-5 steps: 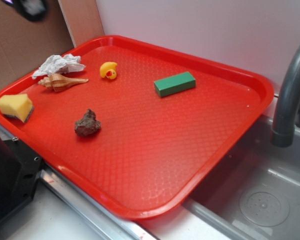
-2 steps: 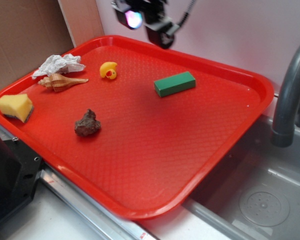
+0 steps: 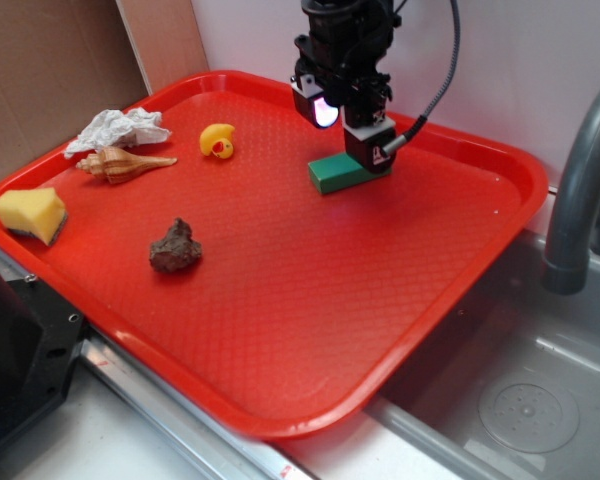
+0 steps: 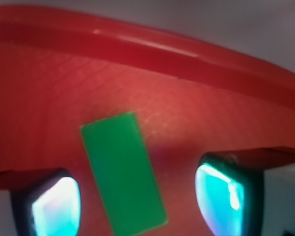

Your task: Grab the green block.

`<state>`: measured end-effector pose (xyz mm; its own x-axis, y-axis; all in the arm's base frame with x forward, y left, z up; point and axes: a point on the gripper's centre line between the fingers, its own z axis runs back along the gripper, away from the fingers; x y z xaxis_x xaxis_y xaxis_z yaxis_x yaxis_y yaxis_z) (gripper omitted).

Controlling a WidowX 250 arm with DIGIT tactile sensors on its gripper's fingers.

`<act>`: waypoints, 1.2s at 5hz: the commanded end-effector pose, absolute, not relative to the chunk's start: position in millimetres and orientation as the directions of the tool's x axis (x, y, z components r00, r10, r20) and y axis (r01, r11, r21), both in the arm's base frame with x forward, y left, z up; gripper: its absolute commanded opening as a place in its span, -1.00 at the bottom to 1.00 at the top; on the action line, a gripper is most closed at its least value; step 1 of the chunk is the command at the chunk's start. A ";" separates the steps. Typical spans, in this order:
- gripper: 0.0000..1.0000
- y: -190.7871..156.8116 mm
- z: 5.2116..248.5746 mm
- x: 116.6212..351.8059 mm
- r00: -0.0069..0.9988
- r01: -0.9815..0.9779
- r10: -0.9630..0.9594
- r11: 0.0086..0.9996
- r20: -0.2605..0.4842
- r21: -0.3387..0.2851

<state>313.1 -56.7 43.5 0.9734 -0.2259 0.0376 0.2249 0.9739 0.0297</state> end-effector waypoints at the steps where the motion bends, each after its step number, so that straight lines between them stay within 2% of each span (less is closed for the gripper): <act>1: 1.00 -50.4 25.9 308.6 0.957 0.288 -0.288 0.958 0.015 0.016; 2: -1.00 -52.9 22.1 306.4 0.951 0.307 -0.308 0.951 0.019 0.039; 3: -1.00 -53.1 41.6 297.8 0.952 0.302 -0.304 0.952 0.040 0.039; 4: -1.00 -37.9 91.2 265.5 0.967 0.230 -0.233 0.972 0.103 0.046; 5: -1.00 -8.8 139.6 214.2 0.986 -0.020 0.010 0.998 0.165 0.060; 6: -1.00 13.7 191.3 196.6 0.977 -0.194 0.192 0.981 0.091 0.017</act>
<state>196.5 17.1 179.4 0.9837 0.1719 0.0531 -0.1732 0.9847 0.0203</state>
